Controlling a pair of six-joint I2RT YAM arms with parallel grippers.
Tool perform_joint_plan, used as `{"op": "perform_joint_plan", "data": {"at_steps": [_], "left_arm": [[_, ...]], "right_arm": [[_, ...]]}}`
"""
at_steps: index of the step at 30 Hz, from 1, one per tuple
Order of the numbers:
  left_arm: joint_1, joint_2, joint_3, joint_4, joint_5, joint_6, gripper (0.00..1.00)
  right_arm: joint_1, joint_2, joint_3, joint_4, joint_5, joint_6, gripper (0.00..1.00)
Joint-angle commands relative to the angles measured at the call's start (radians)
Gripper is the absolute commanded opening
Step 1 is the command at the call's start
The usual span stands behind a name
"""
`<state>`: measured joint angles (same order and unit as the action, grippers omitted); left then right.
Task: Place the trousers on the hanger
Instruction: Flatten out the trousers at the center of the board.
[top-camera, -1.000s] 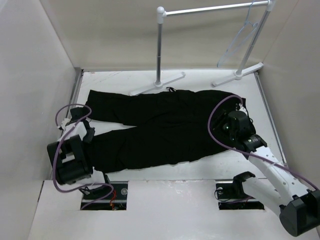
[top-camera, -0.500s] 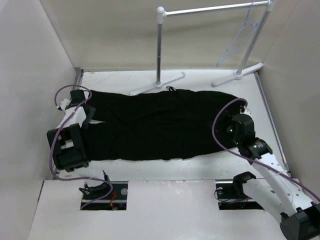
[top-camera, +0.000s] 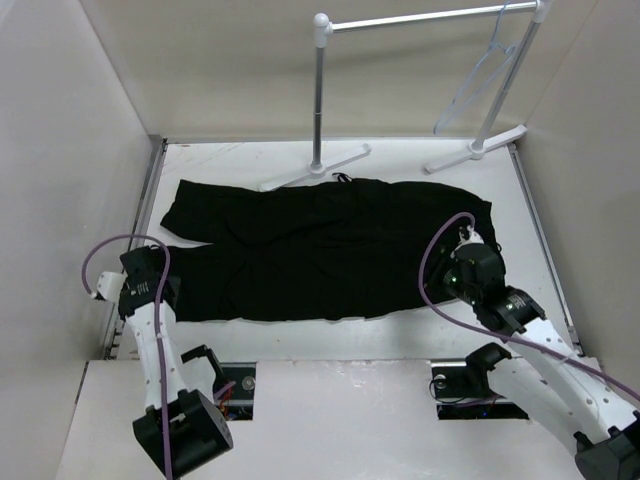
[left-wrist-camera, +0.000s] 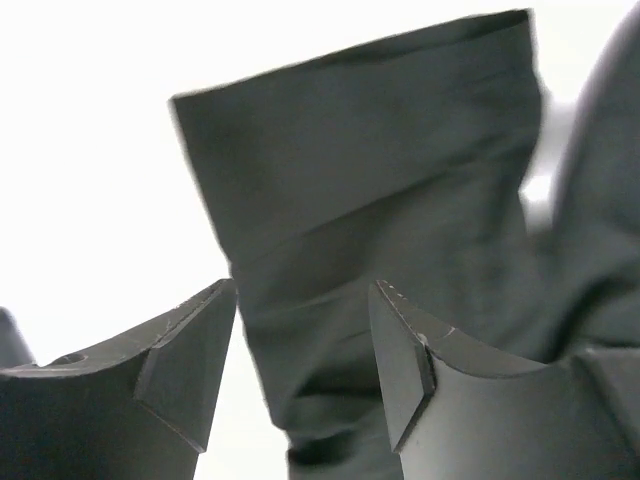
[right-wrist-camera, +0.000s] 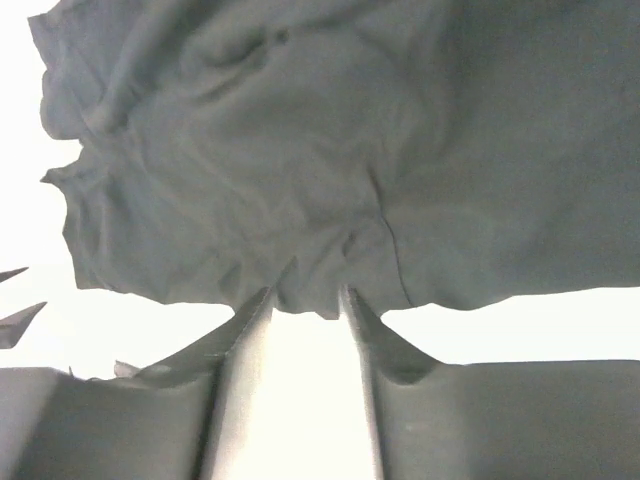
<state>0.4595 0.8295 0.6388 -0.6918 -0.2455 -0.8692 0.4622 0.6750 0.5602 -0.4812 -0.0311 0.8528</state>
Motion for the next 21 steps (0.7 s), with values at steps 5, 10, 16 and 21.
{"op": "perform_joint_plan", "data": {"at_steps": [5, 10, 16, 21], "left_arm": [[0.069, 0.037, -0.057, -0.109, 0.12, -0.094, 0.55], [0.077, 0.033, -0.105, -0.138, 0.08, -0.139, 0.55], [0.083, 0.115, -0.186, 0.026, 0.054, -0.146, 0.55], [0.084, 0.125, -0.214, 0.17, 0.061, -0.136, 0.29]], "right_arm": [[0.02, -0.026, -0.019, -0.06, -0.02, -0.011, 0.6], [0.014, -0.031, -0.017, -0.085, -0.029, -0.024, 0.65], [-0.01, -0.02, -0.016, -0.083, -0.032, -0.014, 0.68], [-0.098, -0.012, -0.022, -0.091, 0.002, 0.041, 0.72]]}}
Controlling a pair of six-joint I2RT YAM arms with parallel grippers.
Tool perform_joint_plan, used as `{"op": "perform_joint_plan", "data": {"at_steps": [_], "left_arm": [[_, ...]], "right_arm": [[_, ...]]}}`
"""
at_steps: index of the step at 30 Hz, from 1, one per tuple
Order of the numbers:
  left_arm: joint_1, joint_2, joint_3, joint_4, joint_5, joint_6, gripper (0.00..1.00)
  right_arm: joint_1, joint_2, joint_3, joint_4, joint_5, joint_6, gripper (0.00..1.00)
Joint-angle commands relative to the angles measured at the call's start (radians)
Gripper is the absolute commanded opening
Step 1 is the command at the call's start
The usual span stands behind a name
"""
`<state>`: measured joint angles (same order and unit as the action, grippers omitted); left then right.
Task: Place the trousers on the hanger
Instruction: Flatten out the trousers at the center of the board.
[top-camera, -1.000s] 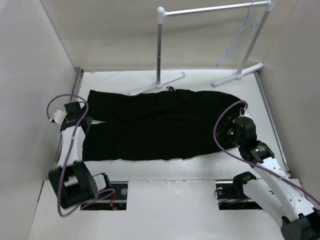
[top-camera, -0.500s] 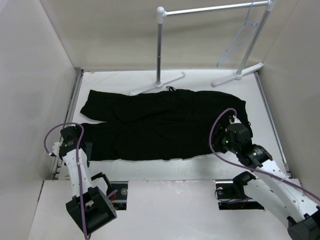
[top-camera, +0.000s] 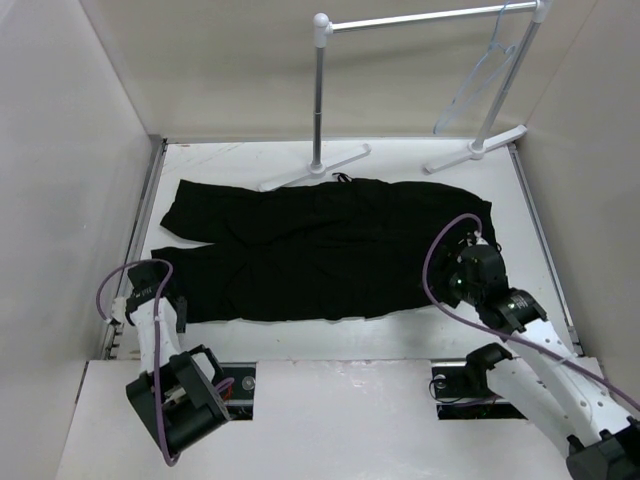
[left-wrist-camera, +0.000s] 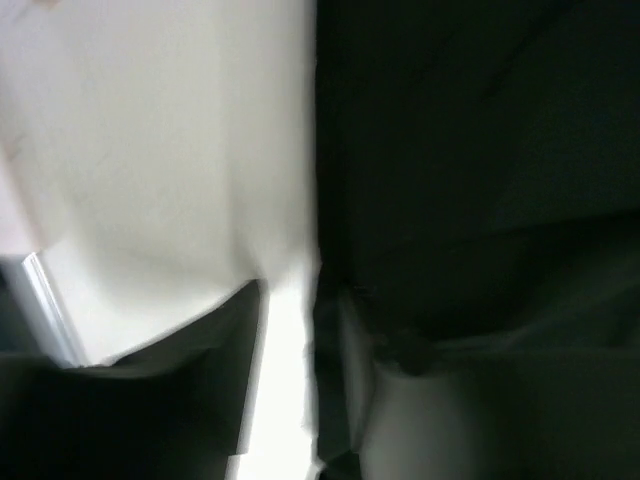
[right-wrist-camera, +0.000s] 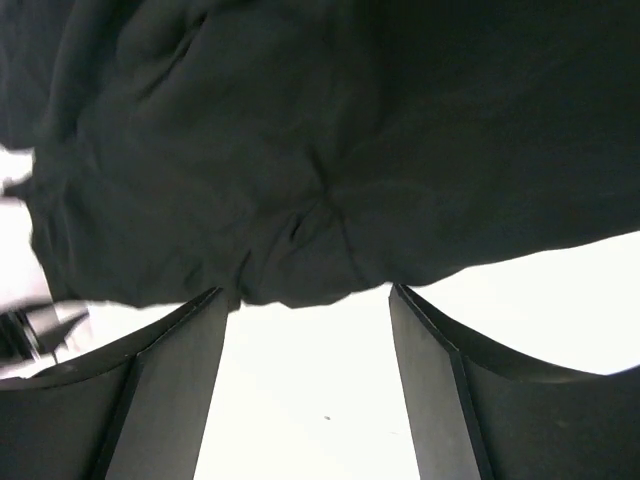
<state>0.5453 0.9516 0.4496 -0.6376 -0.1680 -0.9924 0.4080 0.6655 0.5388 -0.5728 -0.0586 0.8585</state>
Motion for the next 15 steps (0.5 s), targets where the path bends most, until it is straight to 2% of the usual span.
{"op": "perform_joint_plan", "data": {"at_steps": [1, 2, 4, 7, 9, 11, 12, 15], "left_arm": [[-0.015, 0.0, -0.023, 0.128, -0.019, -0.012, 0.22], [-0.027, -0.005, -0.016, 0.13, -0.018, -0.014, 0.16], [-0.055, -0.03, 0.015, 0.124, -0.033, -0.012, 0.1], [-0.113, -0.065, 0.079, 0.107, -0.093, 0.0, 0.08], [-0.159, -0.066, 0.107, 0.113, -0.12, 0.001, 0.07], [-0.198, -0.056, 0.127, 0.122, -0.131, -0.006, 0.07], [-0.207, -0.05, 0.135, 0.122, -0.131, -0.008, 0.07], [-0.227, -0.057, 0.146, 0.124, -0.123, -0.009, 0.06]], "right_arm": [[-0.074, -0.003, -0.002, -0.012, 0.04, 0.054, 0.7], [-0.109, -0.003, -0.003, -0.025, 0.057, 0.068, 0.67], [-0.195, -0.009, -0.013, -0.062, 0.091, 0.102, 0.55], [-0.341, -0.023, -0.034, -0.142, 0.185, 0.155, 0.21], [-0.393, -0.006, -0.06, -0.174, 0.253, 0.192, 0.12], [-0.418, 0.018, -0.05, -0.162, 0.267, 0.206, 0.15], [-0.435, 0.048, -0.042, -0.144, 0.282, 0.202, 0.2], [-0.507, 0.126, -0.007, -0.101, 0.341, 0.18, 0.46]]}}
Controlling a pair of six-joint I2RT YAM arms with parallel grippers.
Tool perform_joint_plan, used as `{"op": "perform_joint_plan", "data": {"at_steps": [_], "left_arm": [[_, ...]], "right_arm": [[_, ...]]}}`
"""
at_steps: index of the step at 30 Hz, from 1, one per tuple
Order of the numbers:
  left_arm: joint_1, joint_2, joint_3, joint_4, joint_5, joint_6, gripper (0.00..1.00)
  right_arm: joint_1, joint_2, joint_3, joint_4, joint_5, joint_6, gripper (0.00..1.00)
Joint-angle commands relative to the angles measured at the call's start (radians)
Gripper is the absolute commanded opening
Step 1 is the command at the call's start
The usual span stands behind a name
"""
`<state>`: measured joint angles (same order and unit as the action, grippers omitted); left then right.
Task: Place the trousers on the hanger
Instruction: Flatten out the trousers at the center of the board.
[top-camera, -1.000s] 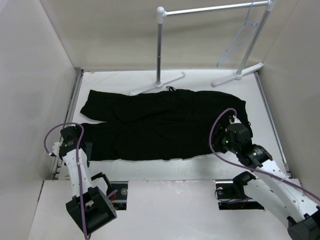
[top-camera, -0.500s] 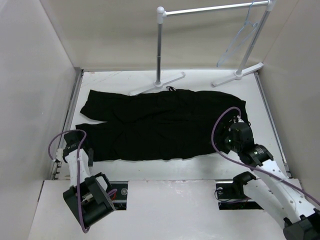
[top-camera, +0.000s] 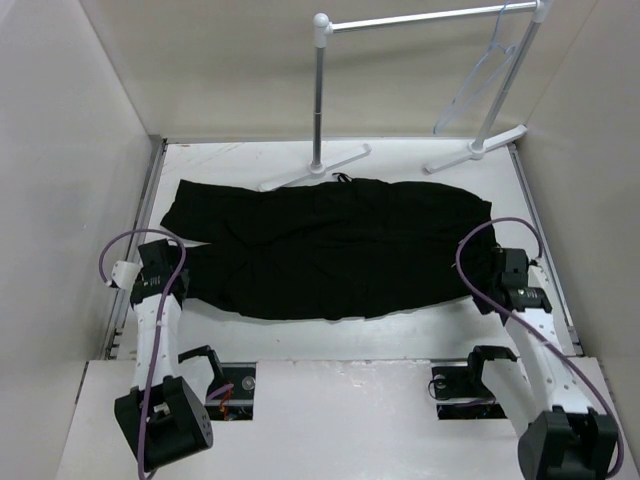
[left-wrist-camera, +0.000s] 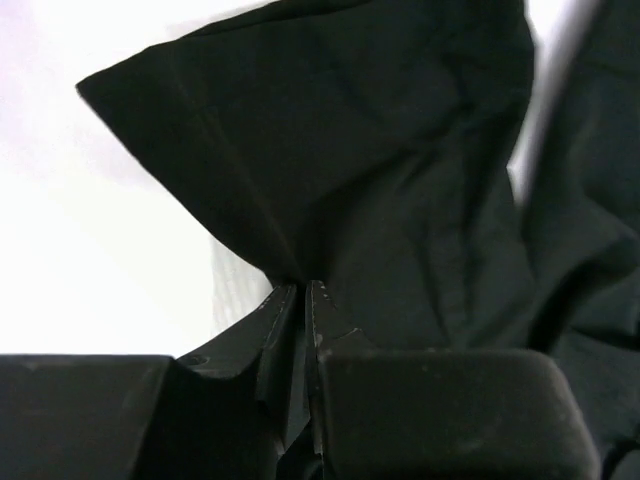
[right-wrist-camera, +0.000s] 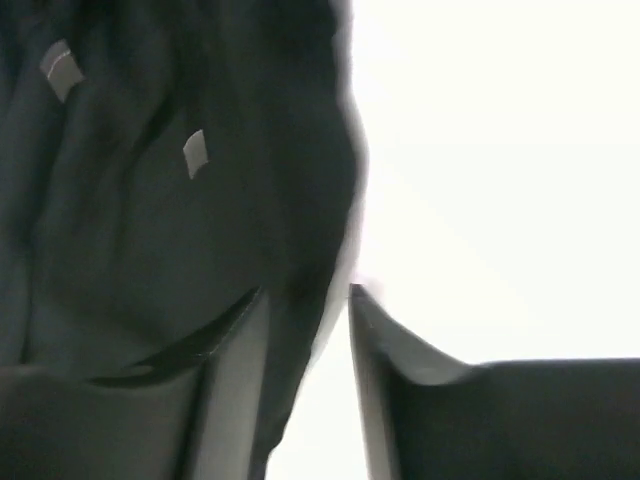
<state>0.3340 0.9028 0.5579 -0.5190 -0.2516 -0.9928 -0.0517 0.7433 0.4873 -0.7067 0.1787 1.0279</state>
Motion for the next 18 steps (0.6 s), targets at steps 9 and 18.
{"op": "perform_joint_plan", "data": {"at_steps": [9, 18], "left_arm": [[-0.082, -0.019, 0.005, 0.017, -0.028, -0.01, 0.07], [-0.082, -0.019, 0.042, 0.007, -0.032, 0.002, 0.06]], "right_arm": [[-0.135, 0.258, 0.031, 0.14, 0.194, 0.014, 0.6], [-0.158, 0.332, 0.013, 0.303, 0.119, -0.061, 0.16]]}}
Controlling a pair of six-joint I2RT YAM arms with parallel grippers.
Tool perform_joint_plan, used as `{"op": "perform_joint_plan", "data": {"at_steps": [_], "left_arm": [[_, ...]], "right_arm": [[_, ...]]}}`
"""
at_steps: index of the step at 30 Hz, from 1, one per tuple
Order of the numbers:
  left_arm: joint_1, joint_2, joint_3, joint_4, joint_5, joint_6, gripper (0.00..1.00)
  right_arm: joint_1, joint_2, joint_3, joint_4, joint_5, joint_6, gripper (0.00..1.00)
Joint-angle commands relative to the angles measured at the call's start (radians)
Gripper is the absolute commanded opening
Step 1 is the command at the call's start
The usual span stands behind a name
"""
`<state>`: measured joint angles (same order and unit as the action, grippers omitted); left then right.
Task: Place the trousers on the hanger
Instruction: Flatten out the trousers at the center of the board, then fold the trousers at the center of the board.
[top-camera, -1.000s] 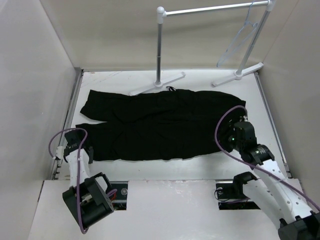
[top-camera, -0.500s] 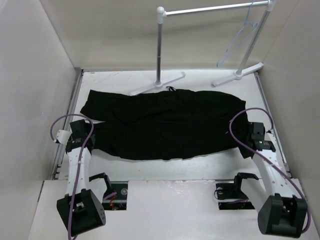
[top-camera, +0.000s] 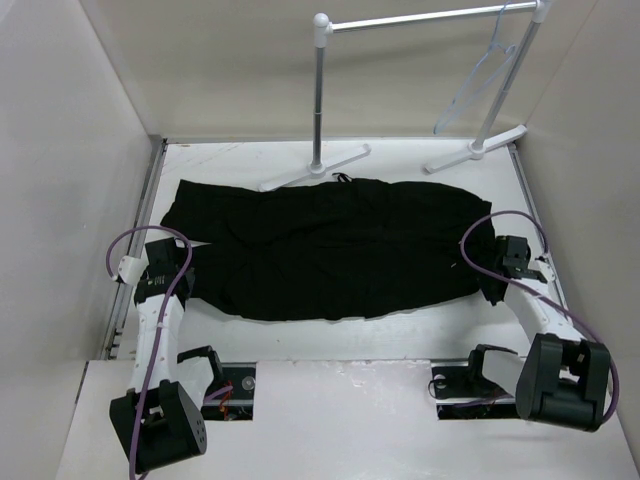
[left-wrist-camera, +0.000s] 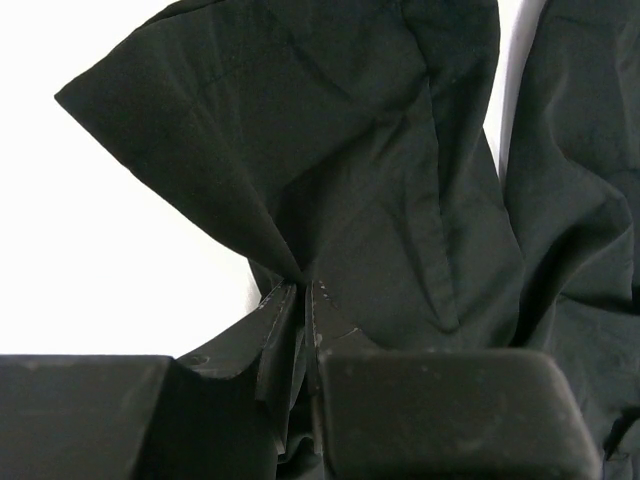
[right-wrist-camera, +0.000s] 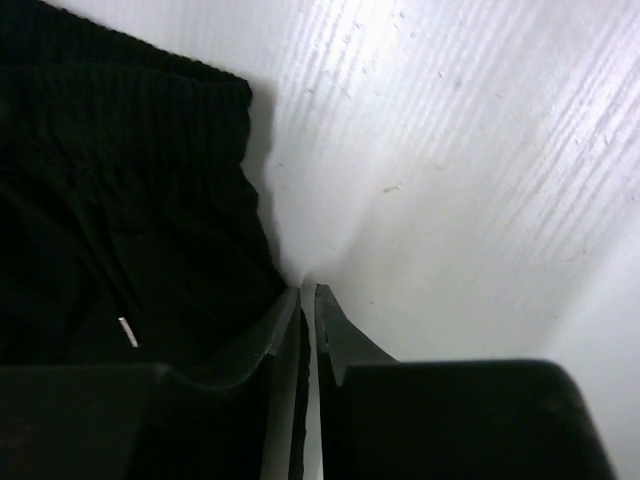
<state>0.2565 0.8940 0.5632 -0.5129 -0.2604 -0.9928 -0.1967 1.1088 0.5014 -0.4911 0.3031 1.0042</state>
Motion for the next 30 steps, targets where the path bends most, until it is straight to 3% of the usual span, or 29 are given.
{"op": "perform_joint_plan", "data": {"at_steps": [1, 3, 6, 9, 11, 16, 20, 26, 27, 30], "left_arm": [[-0.004, -0.01, 0.041, 0.001, -0.025, 0.002, 0.06], [-0.004, -0.007, 0.047, -0.001, -0.026, 0.002, 0.06], [-0.006, -0.006, 0.04, -0.019, -0.036, 0.003, 0.06], [-0.009, 0.0, 0.034, -0.039, -0.036, 0.022, 0.06], [-0.01, 0.0, 0.024, -0.044, -0.036, 0.026, 0.06], [-0.013, 0.016, 0.021, -0.038, -0.042, 0.029, 0.06], [-0.03, 0.046, 0.04, -0.03, -0.053, 0.042, 0.06], [-0.026, 0.052, 0.05, -0.027, -0.065, 0.054, 0.06], [-0.02, 0.052, 0.053, -0.027, -0.071, 0.063, 0.06], [-0.003, 0.046, 0.079, -0.042, -0.092, 0.089, 0.06]], "right_arm": [[-0.013, -0.046, 0.002, 0.088, -0.002, -0.055, 0.13], [-0.01, -0.061, 0.011, 0.077, 0.011, -0.07, 0.11], [0.003, -0.114, 0.012, 0.011, -0.005, -0.061, 0.18], [0.015, -0.287, 0.005, -0.099, -0.022, -0.056, 0.43], [0.033, -0.362, 0.011, -0.139, -0.015, -0.07, 0.53], [0.063, -0.209, -0.044, 0.084, -0.11, -0.081, 0.6], [0.024, -0.025, -0.018, 0.154, -0.113, -0.07, 0.59], [0.024, 0.066, -0.034, 0.178, -0.091, -0.026, 0.52], [0.023, 0.069, -0.041, 0.18, -0.09, -0.019, 0.49], [0.009, 0.034, -0.047, 0.163, -0.104, -0.013, 0.25]]}}
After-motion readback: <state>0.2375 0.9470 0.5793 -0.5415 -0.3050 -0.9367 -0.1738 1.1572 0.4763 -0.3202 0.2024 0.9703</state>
